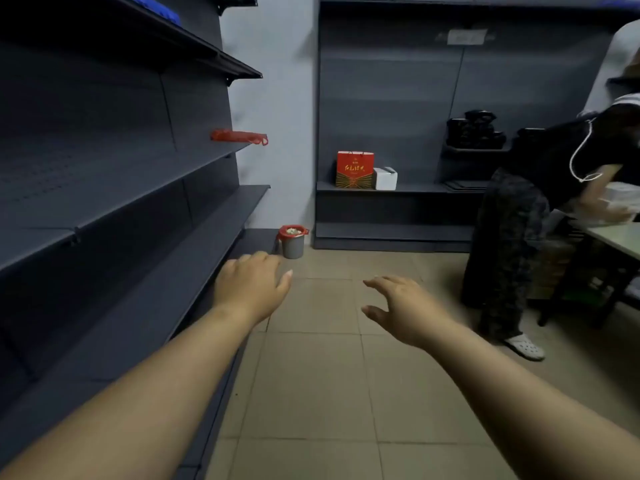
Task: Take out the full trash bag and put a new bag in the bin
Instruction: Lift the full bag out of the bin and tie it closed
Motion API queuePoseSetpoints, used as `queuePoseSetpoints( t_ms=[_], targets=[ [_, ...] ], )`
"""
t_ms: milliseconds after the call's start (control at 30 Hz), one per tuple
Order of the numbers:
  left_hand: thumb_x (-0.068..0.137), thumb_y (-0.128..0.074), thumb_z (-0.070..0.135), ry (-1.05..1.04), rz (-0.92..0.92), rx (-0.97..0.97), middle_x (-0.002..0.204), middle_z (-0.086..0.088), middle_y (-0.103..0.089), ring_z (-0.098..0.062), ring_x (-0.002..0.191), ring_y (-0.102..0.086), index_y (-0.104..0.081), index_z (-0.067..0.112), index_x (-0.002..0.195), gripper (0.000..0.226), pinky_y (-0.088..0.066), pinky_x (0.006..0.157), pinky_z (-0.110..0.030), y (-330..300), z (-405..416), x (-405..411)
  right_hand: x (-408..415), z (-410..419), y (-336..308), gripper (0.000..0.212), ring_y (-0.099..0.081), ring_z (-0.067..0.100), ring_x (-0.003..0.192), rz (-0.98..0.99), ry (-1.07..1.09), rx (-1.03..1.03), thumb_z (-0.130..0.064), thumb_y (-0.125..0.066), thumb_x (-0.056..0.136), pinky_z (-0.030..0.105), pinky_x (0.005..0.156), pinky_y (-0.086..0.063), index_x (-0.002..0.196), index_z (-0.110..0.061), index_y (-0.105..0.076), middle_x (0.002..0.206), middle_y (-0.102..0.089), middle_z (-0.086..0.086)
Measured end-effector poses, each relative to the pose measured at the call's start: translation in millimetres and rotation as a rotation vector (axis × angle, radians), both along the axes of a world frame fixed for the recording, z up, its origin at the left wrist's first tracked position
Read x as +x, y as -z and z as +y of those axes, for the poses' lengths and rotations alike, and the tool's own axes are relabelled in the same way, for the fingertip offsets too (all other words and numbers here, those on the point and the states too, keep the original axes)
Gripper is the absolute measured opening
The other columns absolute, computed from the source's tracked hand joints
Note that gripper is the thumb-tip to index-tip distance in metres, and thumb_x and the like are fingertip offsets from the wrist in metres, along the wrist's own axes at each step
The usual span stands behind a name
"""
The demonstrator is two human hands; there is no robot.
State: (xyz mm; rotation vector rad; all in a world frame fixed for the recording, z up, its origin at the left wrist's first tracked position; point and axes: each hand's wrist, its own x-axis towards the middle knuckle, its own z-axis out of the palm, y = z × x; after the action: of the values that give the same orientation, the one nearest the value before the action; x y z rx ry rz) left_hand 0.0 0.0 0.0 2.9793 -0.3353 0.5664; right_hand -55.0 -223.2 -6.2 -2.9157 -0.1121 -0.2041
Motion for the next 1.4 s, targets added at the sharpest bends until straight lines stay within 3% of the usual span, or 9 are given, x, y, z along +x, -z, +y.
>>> queuePoseSetpoints(
  t_ms=[300,600,967,1267,1400],
  targets=[
    [0.093,-0.03,0.042,-0.039,-0.005,0.0,0.116,-0.006,-0.064,-0.027,0.105,-0.057,-0.061,0.015,0.113,0.046,-0.038,0.089,-0.037,19.7,37.9,152.5,172.5,44.7,15.9,0.051,-0.044,0.024,0.129,0.056,0.174,0.015,-0.045,-0.045,0.094,0.04,0.102,-0.043,0.14,-0.024,-0.04,0.142,-0.047,0.001],
    [0.094,-0.027,0.041,-0.023,0.042,-0.041,0.107,-0.007,-0.065,-0.027,0.098,-0.058,-0.063,0.014,0.105,0.046,-0.041,0.084,-0.038,37.2,28.6,281.8,293.5,43.0,29.3,0.047,-0.047,0.026,0.124,0.084,0.261,0.035,-0.046,-0.036,0.097,0.04,0.099,-0.045,0.134,-0.02,-0.047,0.136,-0.053,0.004],
    [0.094,-0.028,0.041,-0.065,0.004,-0.001,0.105,-0.006,-0.065,-0.027,0.096,-0.057,-0.063,0.014,0.101,0.045,-0.041,0.079,-0.037,40.1,-31.5,484.7,504.8,-11.9,38.4,0.046,-0.05,0.029,0.122,0.108,0.205,0.099,-0.039,-0.04,0.097,0.041,0.095,-0.049,0.139,-0.018,-0.04,0.139,-0.049,0.008],
    [0.094,-0.029,0.041,-0.143,-0.039,0.011,0.103,-0.008,-0.064,-0.029,0.096,-0.057,-0.062,0.012,0.098,0.043,-0.039,0.078,-0.036,20.0,-75.9,645.1,683.6,-67.2,6.6,0.046,-0.044,0.027,0.125,0.055,0.126,-0.095,-0.044,-0.04,0.095,0.041,0.098,-0.042,0.134,-0.021,-0.047,0.136,-0.051,0.004],
    [0.094,-0.03,0.041,-0.173,-0.039,0.008,0.105,-0.008,-0.064,-0.029,0.097,-0.057,-0.061,0.011,0.099,0.043,-0.039,0.078,-0.037,19.0,-81.2,701.1,742.9,-76.7,0.4,0.046,-0.046,0.027,0.123,0.042,0.093,-0.089,-0.045,-0.04,0.095,0.041,0.097,-0.043,0.132,-0.019,-0.048,0.134,-0.052,0.005]
  ],
)
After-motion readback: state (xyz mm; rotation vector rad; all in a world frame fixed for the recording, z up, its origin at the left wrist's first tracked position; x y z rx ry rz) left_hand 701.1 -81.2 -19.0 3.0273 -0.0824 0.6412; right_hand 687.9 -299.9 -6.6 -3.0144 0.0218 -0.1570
